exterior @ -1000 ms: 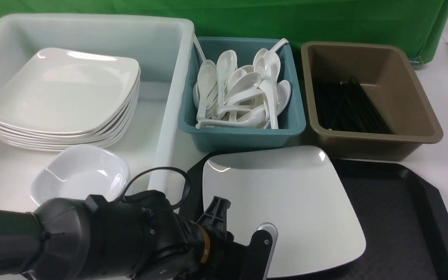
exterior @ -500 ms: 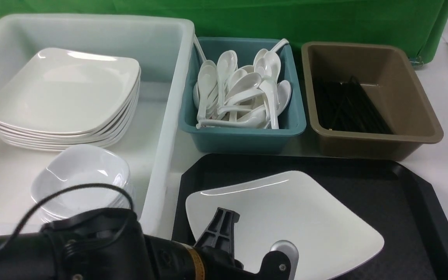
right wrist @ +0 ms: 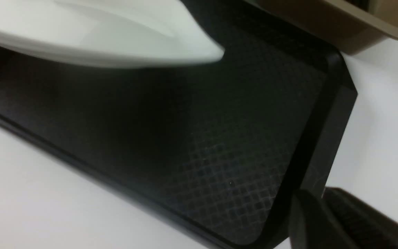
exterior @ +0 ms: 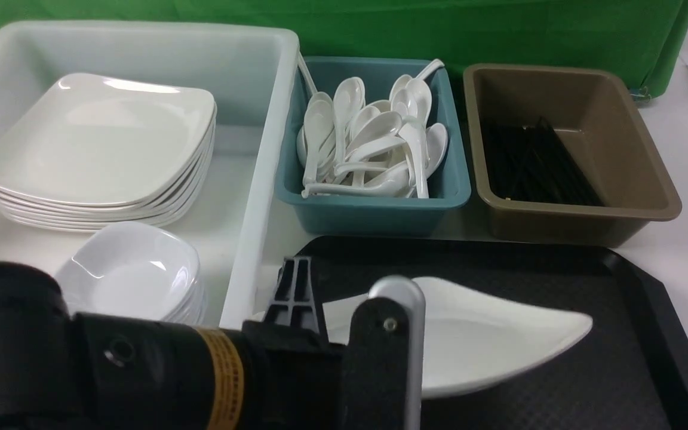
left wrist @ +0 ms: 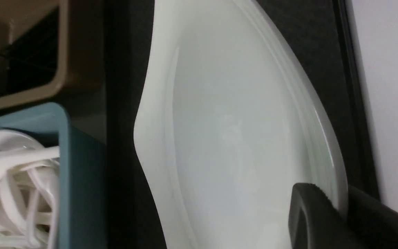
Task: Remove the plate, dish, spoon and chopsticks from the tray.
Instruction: Use the left arm to put the plate into the large storage box on the left
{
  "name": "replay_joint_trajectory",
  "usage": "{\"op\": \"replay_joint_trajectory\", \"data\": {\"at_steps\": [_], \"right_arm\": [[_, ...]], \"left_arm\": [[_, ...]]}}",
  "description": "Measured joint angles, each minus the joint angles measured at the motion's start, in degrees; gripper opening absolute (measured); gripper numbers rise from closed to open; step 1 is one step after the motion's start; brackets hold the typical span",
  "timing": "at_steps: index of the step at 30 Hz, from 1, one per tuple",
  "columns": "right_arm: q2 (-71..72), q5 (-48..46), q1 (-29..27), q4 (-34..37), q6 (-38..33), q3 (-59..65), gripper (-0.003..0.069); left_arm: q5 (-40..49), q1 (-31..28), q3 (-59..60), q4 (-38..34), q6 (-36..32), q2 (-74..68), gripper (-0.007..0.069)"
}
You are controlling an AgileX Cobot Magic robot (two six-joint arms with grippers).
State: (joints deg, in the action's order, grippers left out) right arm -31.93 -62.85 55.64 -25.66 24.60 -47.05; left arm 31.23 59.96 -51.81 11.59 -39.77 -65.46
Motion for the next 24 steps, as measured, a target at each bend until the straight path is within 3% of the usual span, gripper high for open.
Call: {"op": "replay_joint_trajectory", "data": {"at_steps": [10, 15, 20, 22, 24], "right_arm": [[0.0, 0.1, 0.0, -3.3, 3.0, -0.2, 0.0041], [0.0, 0.3, 0.0, -4.0, 3.6, -2.6, 0.0041], [-0.7, 2.8, 0.0, -4.3, 4.5, -4.6, 0.0027], [-2.2, 4.6, 0.0, -4.4, 4.5, -4.9, 0.0022], [-3.0, 5.3, 0.0, -4.5, 4.5, -5.0, 0.0022]], "left_arm": [[0.4, 0.0, -4.3, 0.1, -0.7, 1.5, 0.0029], [0.4, -1.1, -5.8, 7.9, 3.1, 2.5, 0.0031], [-0.3, -7.3, -6.1, 18.7, 10.9, 2.8, 0.0031], [-0.5, -12.6, -6.1, 23.4, 15.2, 2.8, 0.0031], [-0.5, -14.7, -6.1, 24.0, 16.1, 2.8, 0.0031]]}}
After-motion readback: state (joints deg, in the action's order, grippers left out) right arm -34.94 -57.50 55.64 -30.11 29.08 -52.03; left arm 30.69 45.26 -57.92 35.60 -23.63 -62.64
